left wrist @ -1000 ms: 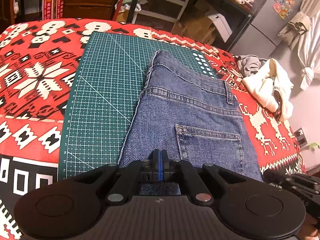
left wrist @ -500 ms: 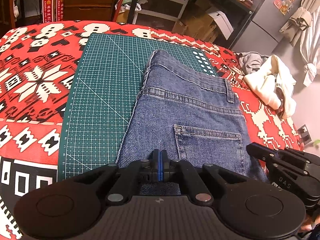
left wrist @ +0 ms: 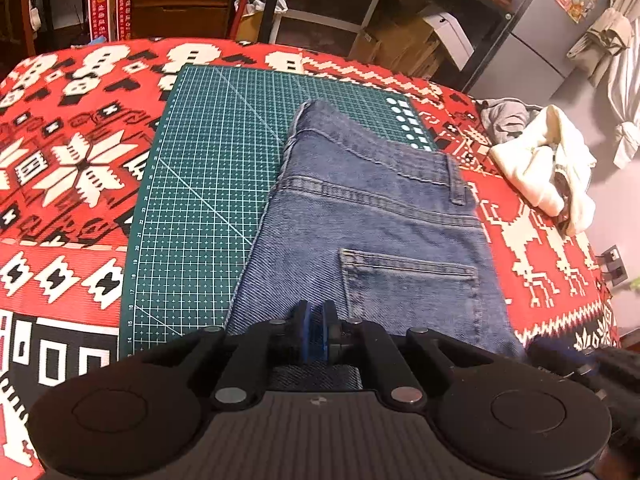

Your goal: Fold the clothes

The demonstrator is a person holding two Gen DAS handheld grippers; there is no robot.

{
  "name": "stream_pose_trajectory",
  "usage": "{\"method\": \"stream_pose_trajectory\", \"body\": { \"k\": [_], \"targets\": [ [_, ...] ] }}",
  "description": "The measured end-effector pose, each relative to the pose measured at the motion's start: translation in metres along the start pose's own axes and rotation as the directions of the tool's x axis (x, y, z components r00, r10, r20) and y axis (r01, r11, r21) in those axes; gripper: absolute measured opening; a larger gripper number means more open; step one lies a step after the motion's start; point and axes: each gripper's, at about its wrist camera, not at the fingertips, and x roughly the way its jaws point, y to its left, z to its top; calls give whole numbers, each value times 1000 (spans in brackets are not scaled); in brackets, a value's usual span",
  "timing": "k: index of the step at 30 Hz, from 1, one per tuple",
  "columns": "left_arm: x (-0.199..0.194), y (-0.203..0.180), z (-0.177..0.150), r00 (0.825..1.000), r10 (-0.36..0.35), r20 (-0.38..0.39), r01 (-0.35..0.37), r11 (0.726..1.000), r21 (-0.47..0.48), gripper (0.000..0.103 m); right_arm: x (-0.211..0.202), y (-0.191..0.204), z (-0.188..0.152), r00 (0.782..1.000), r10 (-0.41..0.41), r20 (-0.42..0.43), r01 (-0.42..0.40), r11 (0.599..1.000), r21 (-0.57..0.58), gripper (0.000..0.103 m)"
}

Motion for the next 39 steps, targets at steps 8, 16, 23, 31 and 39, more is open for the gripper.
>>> {"method": "stream_pose_trajectory", "body": {
  "k": [8, 16, 23, 31, 39],
  "targets": [
    [-13, 3, -21, 999, -5, -44, 7, 1000, 31, 4, 10, -4, -13, 995, -31, -97, 28, 999, -33, 0],
    [-20, 13, -47, 998, -15, -67, 17, 1000, 24, 4, -12, -20, -31, 990, -69, -125, 70, 998, 2, 2],
    [-36, 8, -59, 999, -23, -48, 26, 998, 54, 6, -35, -25, -30, 994, -56, -90, 60, 997, 42, 9],
    [-38, -22, -73, 995, -82, -60, 91, 984, 156, 15, -25, 32, -15, 998, 15, -69, -22, 995, -95, 13],
    [-27, -39, -82, 993, -93, -72, 106, 974, 202, 20, 5, 59, -30, 989, -1, -148, -25, 984, -178, 13]
  ]
}}
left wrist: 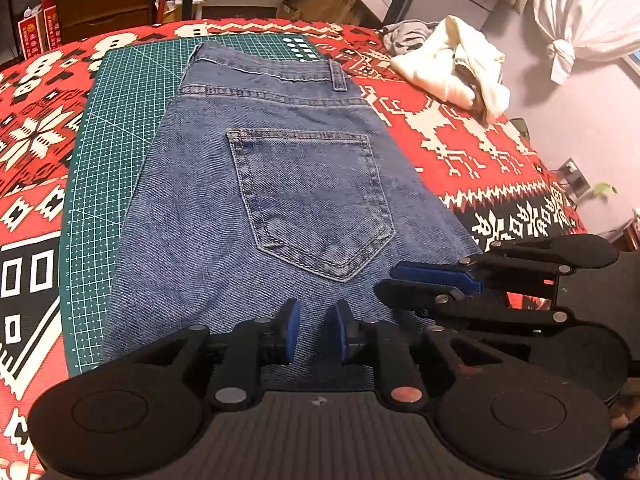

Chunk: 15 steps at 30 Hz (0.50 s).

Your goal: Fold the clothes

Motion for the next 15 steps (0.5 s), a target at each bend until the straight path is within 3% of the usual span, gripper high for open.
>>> {"method": "stream_pose_trajectory", "body": {
  "k": [3, 8, 15],
  "targets": [
    [-1, -1, -2, 1000, 4, 2, -4, 1000, 20, 20, -7, -8, -10, 999, -49, -6, 49, 999, 0, 13],
    [-7, 7, -7, 1000, -5, -1, 5, 1000, -1, 20, -25, -37, -27, 999, -31, -29, 34, 994, 107, 9],
    [-16, 26, -17, 1000, -10, -18, 9, 998, -61, 20, -36, -48, -39, 998, -47, -41, 53, 987, 150, 9]
  ]
}}
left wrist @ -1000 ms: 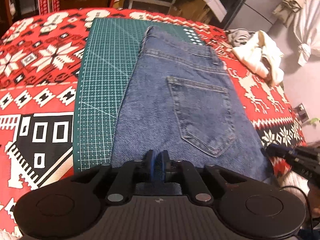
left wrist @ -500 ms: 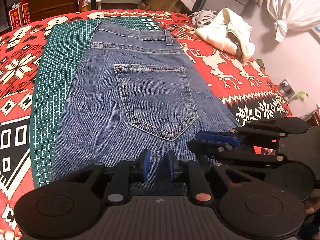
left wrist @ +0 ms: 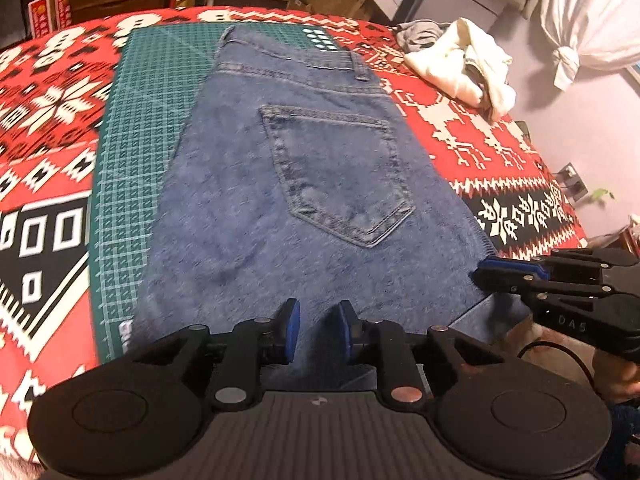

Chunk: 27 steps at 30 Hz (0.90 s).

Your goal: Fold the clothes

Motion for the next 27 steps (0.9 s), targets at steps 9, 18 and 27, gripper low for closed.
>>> {"method": "stream_pose_trajectory", "body": {
  "k": [9, 18, 27],
  "targets": [
    [-19, 41, -4, 997, 65, 38, -59, 989, -136, 16, 0, -4, 0, 1000, 7, -1, -7, 1000, 23, 9],
    [-7, 47, 26, 994, 95, 51, -86, 985, -152, 12, 2, -8, 0, 1000, 30, -1, -30, 999, 45, 11],
    [4, 55, 37, 991, 117, 60, -105, 979, -176, 6, 1, -9, 0, 999, 37, 1, -37, 997, 61, 11]
  ]
}}
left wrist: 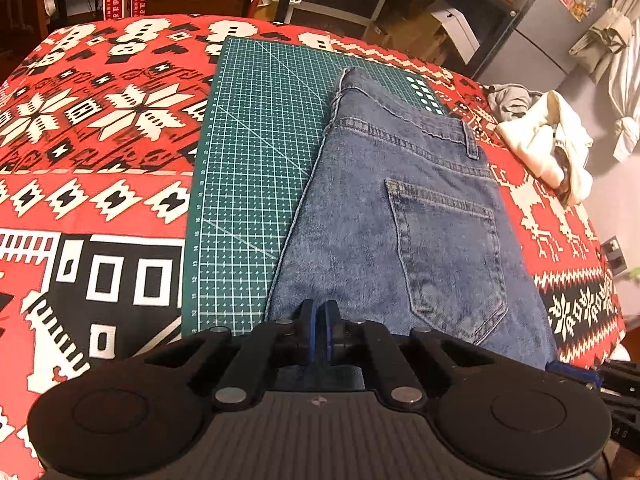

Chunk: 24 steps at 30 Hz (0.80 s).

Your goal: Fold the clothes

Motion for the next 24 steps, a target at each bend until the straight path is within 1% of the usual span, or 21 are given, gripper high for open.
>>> {"method": "stream_pose_trajectory", "body": {
  "k": [4, 6, 9, 11, 15, 17, 20, 24],
  "targets": [
    [-6, -1, -8, 1000, 7, -6, -7, 1000, 10, 6, -1, 0, 5, 1000, -10, 2, 10, 1000, 10, 11],
    [-10, 1, -12, 1000, -3, -9, 3, 1000, 5, 6, -3, 3, 13, 1000, -24, 10, 24, 1000, 2, 12],
    [-13, 6, -18, 1000, -19, -8, 19, 1000, -13, 6, -10, 14, 32, 1000, 5, 28, -4, 1000, -19, 12],
    [-13, 11, -19, 999, -36, -5, 36, 998, -44, 6, -11, 26, 44, 999, 26, 31, -25, 999, -35, 12],
    [-13, 20, -21, 998, -69, 12, 70, 990, -122, 6, 0, 59, 64, 997, 80, 17, -79, 996, -51, 10],
    [-13, 21, -23, 997, -76, 19, 78, 989, -128, 6, 11, 82, 73, 995, 99, 6, -98, 993, -72, 8],
    [-13, 25, -24, 995, -100, 26, 103, 984, -144, 6, 33, 116, 85, 991, 133, -25, -135, 984, -119, 8],
    [-12, 38, -25, 987, -161, 22, 162, 964, -209, 5, 65, 152, 91, 986, 153, -72, -164, 968, -188, 8]
  ]
}}
